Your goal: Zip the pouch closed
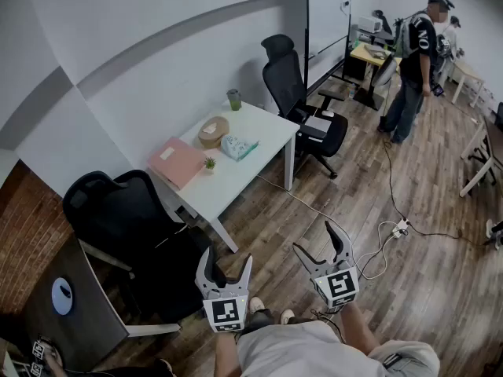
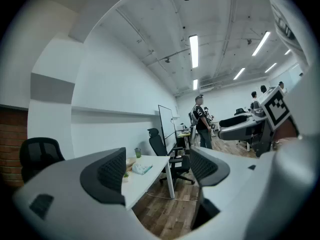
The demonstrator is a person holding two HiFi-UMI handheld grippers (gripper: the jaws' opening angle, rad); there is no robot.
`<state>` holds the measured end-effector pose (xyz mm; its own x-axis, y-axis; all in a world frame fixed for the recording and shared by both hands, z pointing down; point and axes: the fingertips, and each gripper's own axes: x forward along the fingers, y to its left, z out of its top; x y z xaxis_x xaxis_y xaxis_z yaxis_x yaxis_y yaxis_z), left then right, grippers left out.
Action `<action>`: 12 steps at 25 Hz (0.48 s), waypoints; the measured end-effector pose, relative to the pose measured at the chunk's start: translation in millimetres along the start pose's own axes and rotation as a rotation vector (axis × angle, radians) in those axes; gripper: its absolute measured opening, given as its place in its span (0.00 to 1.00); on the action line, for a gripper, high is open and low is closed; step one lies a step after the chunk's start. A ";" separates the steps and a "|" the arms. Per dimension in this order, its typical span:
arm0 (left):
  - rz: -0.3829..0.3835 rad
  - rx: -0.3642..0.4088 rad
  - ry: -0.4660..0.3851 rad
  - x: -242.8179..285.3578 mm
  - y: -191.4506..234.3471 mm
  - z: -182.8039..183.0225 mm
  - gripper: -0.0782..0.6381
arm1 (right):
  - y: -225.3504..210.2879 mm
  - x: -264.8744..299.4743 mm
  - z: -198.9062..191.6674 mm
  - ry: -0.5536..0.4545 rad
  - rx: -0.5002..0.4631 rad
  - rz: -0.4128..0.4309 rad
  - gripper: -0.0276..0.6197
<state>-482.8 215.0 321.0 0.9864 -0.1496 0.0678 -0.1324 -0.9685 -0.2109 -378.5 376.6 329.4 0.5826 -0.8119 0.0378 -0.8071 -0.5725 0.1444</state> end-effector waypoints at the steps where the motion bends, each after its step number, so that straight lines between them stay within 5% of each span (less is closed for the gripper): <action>1: 0.001 0.001 -0.002 0.9 -3.2 1.2 0.65 | -0.6 -1.1 -1.1 -0.001 0.008 0.006 0.64; 12: -0.001 0.016 -0.002 29.9 -16.6 1.8 0.65 | -13.7 10.4 -9.2 -0.007 0.051 0.020 0.65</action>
<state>-451.0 227.0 324.8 0.9867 -0.1484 0.0657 -0.1301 -0.9653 -0.2263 -360.4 377.1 337.0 0.5659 -0.8238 0.0329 -0.8224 -0.5612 0.0934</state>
